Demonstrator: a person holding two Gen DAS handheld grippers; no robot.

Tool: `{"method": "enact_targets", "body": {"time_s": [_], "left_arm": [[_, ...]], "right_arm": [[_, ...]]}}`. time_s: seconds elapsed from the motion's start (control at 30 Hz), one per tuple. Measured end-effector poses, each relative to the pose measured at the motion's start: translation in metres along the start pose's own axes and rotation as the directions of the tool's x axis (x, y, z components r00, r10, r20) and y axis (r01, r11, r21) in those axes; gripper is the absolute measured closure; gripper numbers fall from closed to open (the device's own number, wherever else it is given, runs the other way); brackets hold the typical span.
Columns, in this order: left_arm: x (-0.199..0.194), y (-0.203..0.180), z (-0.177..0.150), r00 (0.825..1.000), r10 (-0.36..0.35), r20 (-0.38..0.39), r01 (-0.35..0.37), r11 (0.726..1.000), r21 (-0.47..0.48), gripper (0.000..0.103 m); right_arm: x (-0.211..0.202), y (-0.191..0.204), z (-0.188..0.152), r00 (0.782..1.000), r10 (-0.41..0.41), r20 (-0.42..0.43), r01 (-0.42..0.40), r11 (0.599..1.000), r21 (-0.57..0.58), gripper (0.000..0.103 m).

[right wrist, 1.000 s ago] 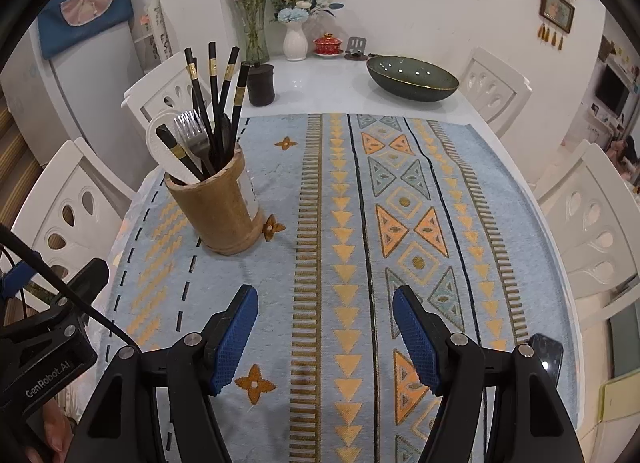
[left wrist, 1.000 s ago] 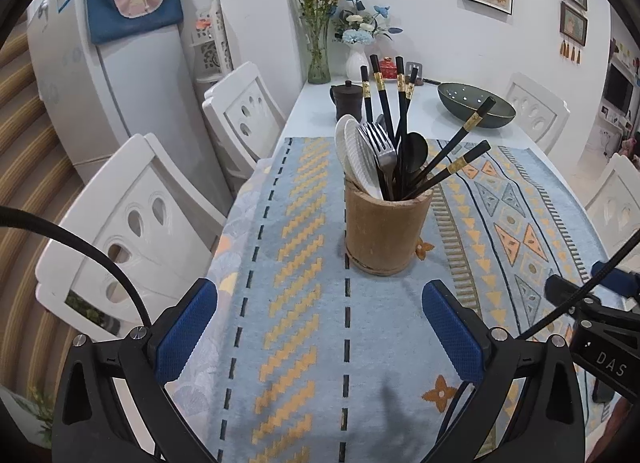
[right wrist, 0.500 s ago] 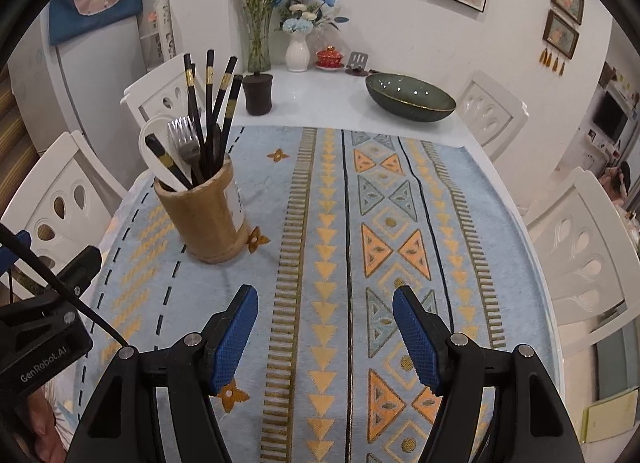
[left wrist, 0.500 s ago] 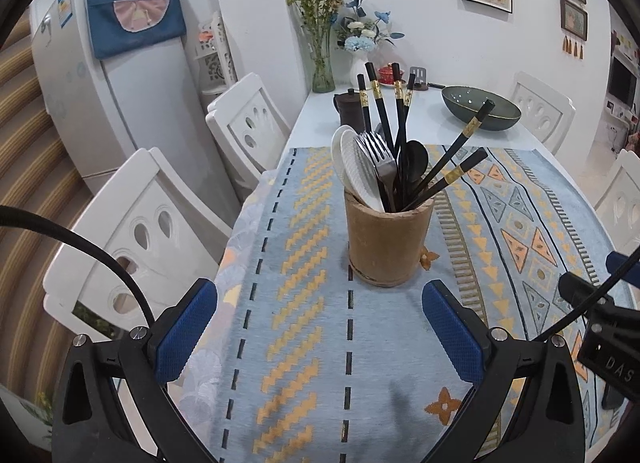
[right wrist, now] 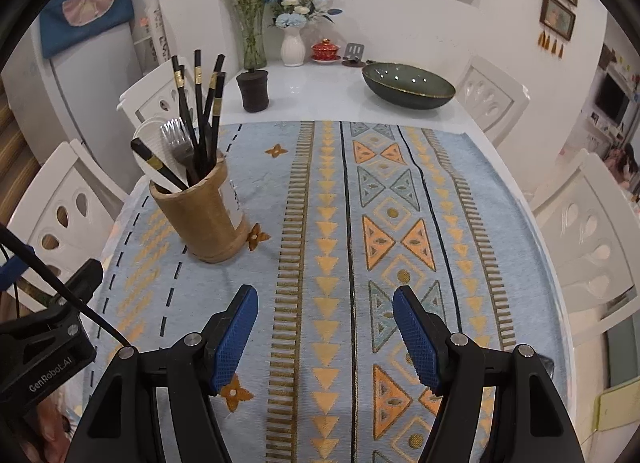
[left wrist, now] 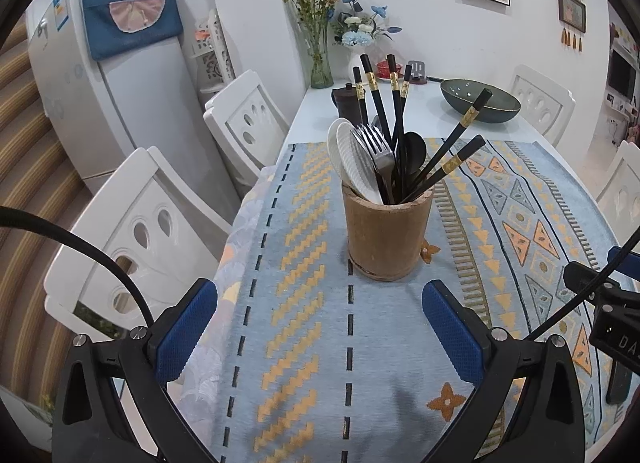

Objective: Organize utensils

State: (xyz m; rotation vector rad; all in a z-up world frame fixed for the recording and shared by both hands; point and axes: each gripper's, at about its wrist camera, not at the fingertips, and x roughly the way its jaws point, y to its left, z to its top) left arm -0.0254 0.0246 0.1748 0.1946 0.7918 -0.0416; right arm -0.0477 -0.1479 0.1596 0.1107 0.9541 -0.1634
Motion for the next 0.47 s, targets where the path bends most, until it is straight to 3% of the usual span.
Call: {"method": "enact_targets", "body": {"time_s": [0.47], "left_arm": [[0.0004,0.0035,-0.0043,1.0,0.009,0.016,-0.009,1.0,-0.006,0.0]], "right_arm": [[0.0025,0.002,-0.0039,1.0,0.019,-0.013,-0.019,1.0,-0.01,0.035]]}}
